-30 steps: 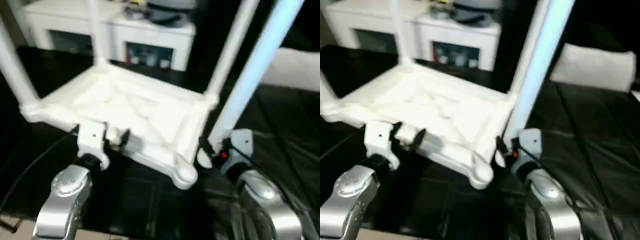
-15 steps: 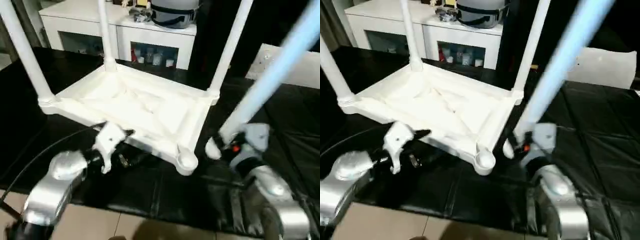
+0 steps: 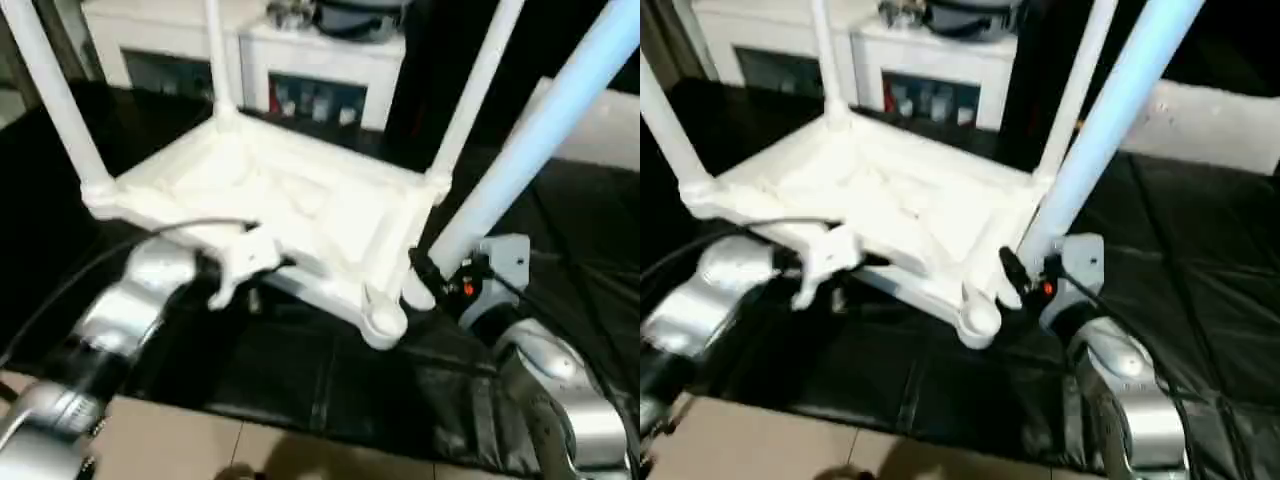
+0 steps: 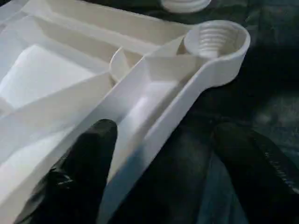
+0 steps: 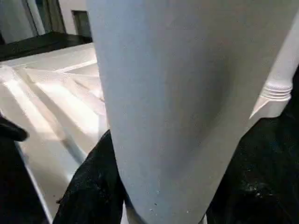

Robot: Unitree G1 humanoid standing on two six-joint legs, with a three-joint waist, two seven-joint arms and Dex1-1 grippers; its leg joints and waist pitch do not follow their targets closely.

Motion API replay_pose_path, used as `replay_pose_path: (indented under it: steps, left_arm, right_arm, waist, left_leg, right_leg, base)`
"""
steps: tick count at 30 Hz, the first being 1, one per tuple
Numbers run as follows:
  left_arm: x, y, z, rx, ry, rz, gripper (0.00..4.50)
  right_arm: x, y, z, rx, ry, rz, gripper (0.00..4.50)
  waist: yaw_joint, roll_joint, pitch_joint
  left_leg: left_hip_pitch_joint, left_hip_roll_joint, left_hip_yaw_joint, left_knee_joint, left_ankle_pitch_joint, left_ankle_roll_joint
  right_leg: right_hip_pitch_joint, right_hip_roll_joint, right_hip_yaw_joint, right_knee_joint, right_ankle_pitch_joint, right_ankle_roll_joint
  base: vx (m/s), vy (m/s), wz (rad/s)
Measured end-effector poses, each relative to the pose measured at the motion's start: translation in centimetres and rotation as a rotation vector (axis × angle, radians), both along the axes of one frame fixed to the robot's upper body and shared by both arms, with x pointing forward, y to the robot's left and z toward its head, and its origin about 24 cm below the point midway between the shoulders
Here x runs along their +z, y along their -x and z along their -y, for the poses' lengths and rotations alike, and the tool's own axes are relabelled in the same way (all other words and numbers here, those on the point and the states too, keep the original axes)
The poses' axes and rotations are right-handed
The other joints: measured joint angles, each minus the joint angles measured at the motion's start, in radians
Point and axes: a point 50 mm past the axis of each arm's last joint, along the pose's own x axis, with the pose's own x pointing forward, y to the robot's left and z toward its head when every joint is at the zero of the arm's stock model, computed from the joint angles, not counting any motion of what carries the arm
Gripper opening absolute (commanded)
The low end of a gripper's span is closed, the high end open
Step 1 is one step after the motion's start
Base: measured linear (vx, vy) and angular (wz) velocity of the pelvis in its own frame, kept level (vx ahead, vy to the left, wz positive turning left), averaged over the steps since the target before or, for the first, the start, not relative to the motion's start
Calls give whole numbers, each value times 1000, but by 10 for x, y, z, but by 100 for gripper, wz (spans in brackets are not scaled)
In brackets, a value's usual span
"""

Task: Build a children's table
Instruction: Pick table leg, then rotate table base

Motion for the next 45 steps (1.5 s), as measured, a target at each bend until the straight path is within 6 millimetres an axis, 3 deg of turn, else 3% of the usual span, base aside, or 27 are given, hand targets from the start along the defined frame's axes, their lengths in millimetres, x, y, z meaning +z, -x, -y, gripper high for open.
replay_pose_path:
  steps: [17, 26, 34, 45]
  left_arm:
    - [-8, -21, 26, -98, -50, 26, 247]
    - [-18, -24, 33, -161, -169, 53, 167]
    - [-16, -30, 38, -194, -241, 96, 111]
    - [-2, -32, 39, -366, -429, -1, 38]
  right_arm:
    - [-9, 12, 6, -8, 20, -35, 188]
    - [-8, 14, 7, -10, 31, -33, 188]
    - [-8, 14, 8, -8, 39, -31, 188]
    - [-5, 8, 10, 18, 77, -10, 188]
  waist:
    - [3, 6, 1]
    - [3, 8, 1]
    - [3, 9, 1]
    - [0, 8, 1]
  left_leg:
    - [0, 0, 8, 0, 0, 0]
    - [0, 0, 12, 0, 1, 3]
    - [0, 0, 12, 0, 1, 3]
    - [0, 0, 13, -1, 1, 4]
  right_leg:
    - [1, -6, -1, 0, 2, 1]
    - [1, -8, -1, 0, 2, 1]
    - [1, -8, -1, 0, 2, 1]
    - [0, -8, 0, -2, 2, 1]
  base:
    - [0, 0, 0]
    - [0, 0, 0]
    - [0, 0, 0]
    - [0, 0, 0]
